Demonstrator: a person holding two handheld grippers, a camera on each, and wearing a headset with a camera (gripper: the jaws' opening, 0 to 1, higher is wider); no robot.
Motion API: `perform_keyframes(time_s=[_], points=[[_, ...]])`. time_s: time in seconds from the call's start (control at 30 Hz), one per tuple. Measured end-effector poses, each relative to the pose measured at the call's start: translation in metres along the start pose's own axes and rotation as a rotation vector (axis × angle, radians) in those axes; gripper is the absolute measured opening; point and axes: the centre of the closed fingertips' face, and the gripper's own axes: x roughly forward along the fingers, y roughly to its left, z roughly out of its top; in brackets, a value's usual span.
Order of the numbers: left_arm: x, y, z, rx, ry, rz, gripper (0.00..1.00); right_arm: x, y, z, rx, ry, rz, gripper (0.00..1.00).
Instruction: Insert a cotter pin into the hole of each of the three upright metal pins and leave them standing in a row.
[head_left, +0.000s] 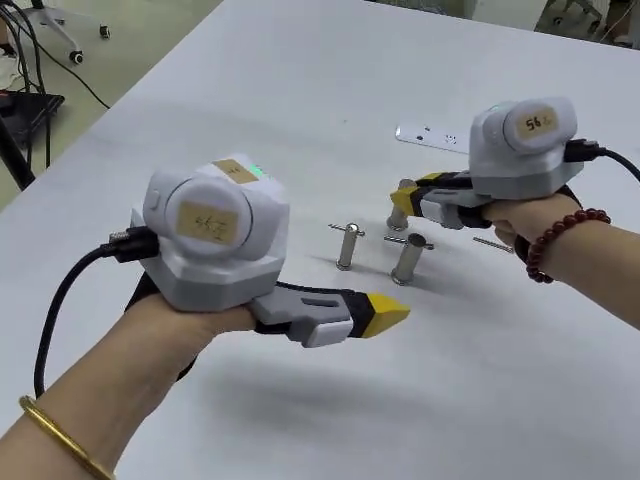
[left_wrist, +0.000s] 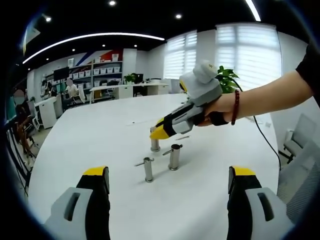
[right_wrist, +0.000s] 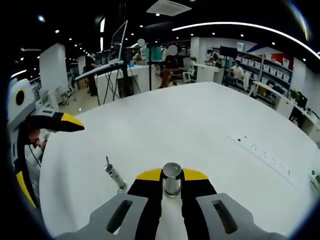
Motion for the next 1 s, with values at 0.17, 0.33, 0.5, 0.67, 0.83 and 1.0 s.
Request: perform_keyframes(time_s=[0.17,0.33,0.5,0.67,0.83,1.0], points=[[-0.001,0.0,-0.001,0.021,0.012,0.0,0.99,-0.014,-0.002,-0.008,0.003,0.008,-0.012,0.08],[-0.004,0.0,0.003,0.011,-0.01,-0.001,0.99,-0.029,-0.001,-0.015,-0.008,0.025,-0.024,0.08],[-0.007,0.001,0.006,0.005,-0.03,0.003,0.99,-0.04,0.0,-0.02,-0.046,0.045,-0.045,0.08],[-0.009,0.001,0.001,0.01,-0.009,0.008,0.99,-0.056,0.006,-0.029,-0.055,0.053,-0.055,0.08],[-0.009,0.0,-0.003,0.008,0.007,0.004,0.99,-0.069,0.014,-0.035,-0.051,0.055,-0.064,0.08],[-0.012,-0.004,0.0,0.004,-0.003,0.003,0.99,-0.08,0.016,-0.039,-0.025,0.045,-0.065,0.08]])
